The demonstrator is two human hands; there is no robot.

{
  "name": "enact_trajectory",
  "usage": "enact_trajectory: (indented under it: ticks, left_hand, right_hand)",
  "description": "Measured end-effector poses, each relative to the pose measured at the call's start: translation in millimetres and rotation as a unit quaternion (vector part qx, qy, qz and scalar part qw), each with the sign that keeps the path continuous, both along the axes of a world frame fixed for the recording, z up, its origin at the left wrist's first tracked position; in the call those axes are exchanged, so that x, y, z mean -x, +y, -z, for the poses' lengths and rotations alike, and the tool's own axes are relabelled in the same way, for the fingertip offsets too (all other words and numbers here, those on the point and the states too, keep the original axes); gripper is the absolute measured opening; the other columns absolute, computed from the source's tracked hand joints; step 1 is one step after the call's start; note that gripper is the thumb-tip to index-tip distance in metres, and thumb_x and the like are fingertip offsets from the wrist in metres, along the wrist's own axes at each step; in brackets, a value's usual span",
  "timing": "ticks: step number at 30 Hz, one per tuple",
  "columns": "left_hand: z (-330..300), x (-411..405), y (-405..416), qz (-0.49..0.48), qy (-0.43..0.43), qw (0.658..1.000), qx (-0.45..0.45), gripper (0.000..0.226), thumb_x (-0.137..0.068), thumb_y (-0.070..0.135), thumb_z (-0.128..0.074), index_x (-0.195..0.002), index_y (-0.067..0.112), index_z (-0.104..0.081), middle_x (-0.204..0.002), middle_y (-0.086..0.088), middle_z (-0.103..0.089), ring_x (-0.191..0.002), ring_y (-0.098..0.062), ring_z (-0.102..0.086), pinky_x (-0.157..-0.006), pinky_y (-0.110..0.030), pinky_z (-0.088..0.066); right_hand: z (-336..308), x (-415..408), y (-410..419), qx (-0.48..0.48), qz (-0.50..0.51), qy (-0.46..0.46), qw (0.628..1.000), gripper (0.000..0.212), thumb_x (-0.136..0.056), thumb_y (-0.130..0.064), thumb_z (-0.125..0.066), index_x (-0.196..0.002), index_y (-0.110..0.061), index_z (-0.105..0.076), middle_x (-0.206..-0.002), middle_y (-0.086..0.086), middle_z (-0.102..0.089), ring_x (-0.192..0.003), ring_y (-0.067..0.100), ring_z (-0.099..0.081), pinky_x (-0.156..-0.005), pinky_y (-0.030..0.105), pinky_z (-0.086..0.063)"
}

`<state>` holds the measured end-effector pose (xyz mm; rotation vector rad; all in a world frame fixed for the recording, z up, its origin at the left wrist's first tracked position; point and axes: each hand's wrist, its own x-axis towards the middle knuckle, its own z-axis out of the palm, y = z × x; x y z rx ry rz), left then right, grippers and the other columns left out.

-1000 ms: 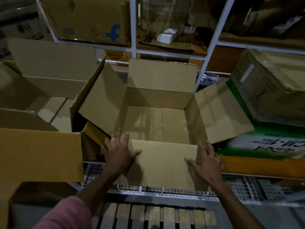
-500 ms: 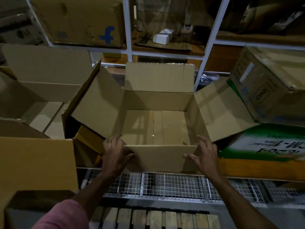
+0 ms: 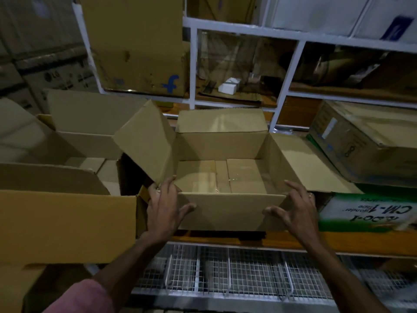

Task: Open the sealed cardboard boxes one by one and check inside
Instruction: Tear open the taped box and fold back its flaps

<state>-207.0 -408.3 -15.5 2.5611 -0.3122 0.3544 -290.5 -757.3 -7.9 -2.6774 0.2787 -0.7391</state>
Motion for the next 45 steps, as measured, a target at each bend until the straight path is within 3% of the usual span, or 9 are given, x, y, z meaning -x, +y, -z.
enact_trajectory:
  ticks: [5,11,16,19,22,29,31,40,45]
  left_hand:
    - [-44,3,16,0.027,-0.073,0.997,0.005,0.062,-0.077,0.061,-0.077,-0.112,0.014,-0.055,-0.153,0.0,-0.042,-0.137,-0.037,-0.03,-0.09,-0.056,-0.054]
    - [-108,12,25,0.054,-0.132,0.99,0.02,0.068,-0.077,0.061,-0.076,-0.12,0.012,-0.054,-0.153,-0.002,-0.042,-0.136,-0.038,-0.032,-0.093,-0.057,-0.053]
    - [-143,14,46,0.059,-0.155,0.986,0.02,0.09,-0.07,0.084,-0.044,-0.121,0.01,-0.054,-0.156,-0.004,-0.039,-0.139,-0.042,-0.028,-0.097,-0.06,-0.051]
    - [-160,10,62,0.049,-0.172,0.984,0.023,0.088,-0.071,0.076,-0.058,-0.126,0.009,-0.053,-0.159,-0.006,-0.036,-0.138,-0.042,-0.03,-0.101,-0.062,-0.048]
    - [-177,7,80,0.02,-0.201,0.979,0.012,0.071,-0.072,0.065,-0.074,-0.114,0.011,-0.056,-0.166,-0.01,-0.023,-0.135,-0.046,-0.033,-0.101,-0.062,-0.047]
    - [-211,6,128,-0.067,-0.227,0.972,-0.001,0.066,-0.072,0.061,-0.078,-0.107,0.01,-0.054,-0.169,-0.017,-0.005,-0.137,-0.048,-0.032,-0.107,-0.062,-0.04]
    - [-219,4,146,-0.087,-0.221,0.971,-0.009,0.066,-0.072,0.06,-0.078,-0.108,0.01,-0.053,-0.169,-0.016,-0.002,-0.14,-0.048,-0.028,-0.11,-0.062,-0.037]
    - [-237,-16,251,-0.132,-0.224,0.965,-0.034,0.068,-0.07,0.062,-0.078,-0.108,0.011,-0.054,-0.169,-0.017,-0.006,-0.14,-0.05,-0.029,-0.104,-0.061,-0.044]
    - [-245,-39,330,-0.126,-0.201,0.971,-0.038,0.067,-0.071,0.061,-0.079,-0.11,0.011,-0.055,-0.169,-0.016,-0.008,-0.142,-0.048,-0.027,-0.106,-0.06,-0.041]
  right_hand:
    - [-47,18,14,0.019,0.002,-0.053,0.998,0.061,-0.063,-0.039,-0.094,-0.105,-0.004,-0.066,-0.141,0.012,-0.057,-0.119,0.033,-0.055,-0.1,0.061,-0.044]
    - [-98,40,25,0.026,0.016,-0.094,0.995,0.071,-0.064,-0.044,-0.092,-0.116,-0.005,-0.066,-0.142,0.01,-0.056,-0.123,0.033,-0.053,-0.099,0.049,-0.044]
    - [-134,46,49,0.038,0.017,-0.129,0.991,0.061,-0.065,-0.038,-0.092,-0.11,-0.006,-0.066,-0.147,0.01,-0.051,-0.126,0.031,-0.048,-0.1,0.06,-0.045]
    - [-156,41,63,0.036,0.012,-0.146,0.989,0.06,-0.065,-0.037,-0.092,-0.11,-0.006,-0.066,-0.148,0.011,-0.05,-0.127,0.034,-0.047,-0.099,0.058,-0.047]
    - [-175,29,77,0.043,-0.012,-0.17,0.984,0.059,-0.065,-0.037,-0.093,-0.108,-0.006,-0.067,-0.147,0.011,-0.05,-0.126,0.034,-0.048,-0.099,0.056,-0.047]
    - [-207,-17,118,0.054,-0.066,-0.197,0.977,0.061,-0.065,-0.044,-0.09,-0.107,-0.005,-0.068,-0.146,0.015,-0.051,-0.126,0.037,-0.05,-0.095,0.049,-0.044]
    - [-214,-32,133,0.049,-0.086,-0.202,0.974,0.062,-0.066,-0.048,-0.088,-0.108,-0.007,-0.068,-0.146,0.014,-0.051,-0.128,0.035,-0.048,-0.099,0.052,-0.045]
    - [-231,-77,235,0.037,-0.123,-0.195,0.972,0.064,-0.066,-0.051,-0.089,-0.106,-0.007,-0.066,-0.146,0.013,-0.052,-0.128,0.034,-0.051,-0.101,0.062,-0.046]
    - [-232,-98,315,0.031,-0.111,-0.189,0.975,0.069,-0.066,-0.053,-0.089,-0.113,-0.008,-0.065,-0.146,0.011,-0.052,-0.125,0.035,-0.051,-0.095,0.055,-0.05]
